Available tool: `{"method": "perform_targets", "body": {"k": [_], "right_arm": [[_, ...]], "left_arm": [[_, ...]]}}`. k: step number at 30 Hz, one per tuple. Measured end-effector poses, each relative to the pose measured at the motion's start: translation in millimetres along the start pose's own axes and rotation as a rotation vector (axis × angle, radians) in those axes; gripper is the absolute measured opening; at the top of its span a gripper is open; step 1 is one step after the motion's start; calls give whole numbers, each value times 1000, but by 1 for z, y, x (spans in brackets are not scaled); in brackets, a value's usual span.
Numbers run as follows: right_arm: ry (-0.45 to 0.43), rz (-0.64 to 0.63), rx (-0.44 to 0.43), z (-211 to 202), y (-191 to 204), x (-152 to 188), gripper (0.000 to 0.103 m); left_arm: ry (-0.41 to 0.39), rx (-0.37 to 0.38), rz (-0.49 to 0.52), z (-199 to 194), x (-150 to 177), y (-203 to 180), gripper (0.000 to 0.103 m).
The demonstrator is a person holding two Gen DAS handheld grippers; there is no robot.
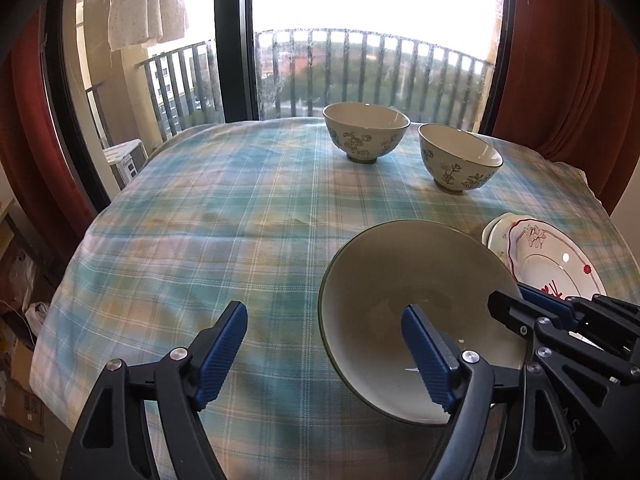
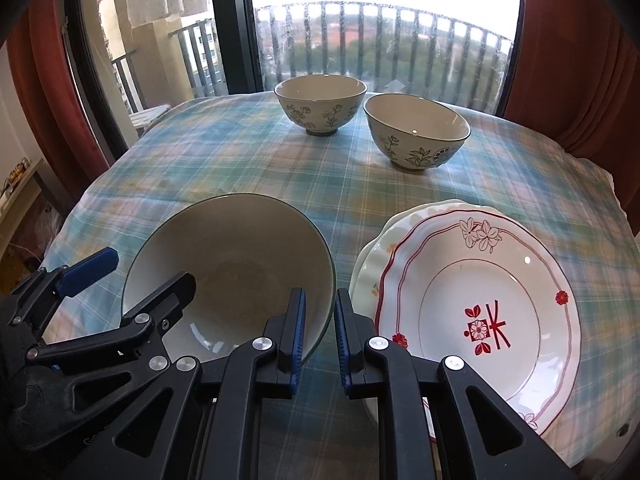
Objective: Organize plates and bowls
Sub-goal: 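Open both grippers and move them toward the two cream bowls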
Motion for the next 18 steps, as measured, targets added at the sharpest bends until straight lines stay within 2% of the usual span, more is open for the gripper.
{"method": "perform_targets", "body": {"k": [4,18], "right_arm": [[-14,9,2,-8,-2,-2,18],[-80,33,35,-32,-26,-32,18]], "left_arm": [[-14,-2,12,-5,-5,-3,86],[-75,-7,59,-15,-40,-26,90]]}}
Point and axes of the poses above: each gripper's, at about its wrist camera, not at the fingertips, and z roughly the way its jaws point, y to its left, x to its underside, the point moved 8 cm from there along z, roughly the way its jaws point, and after that the axes turned 3 degrees about -z, right-handed, at the moved point
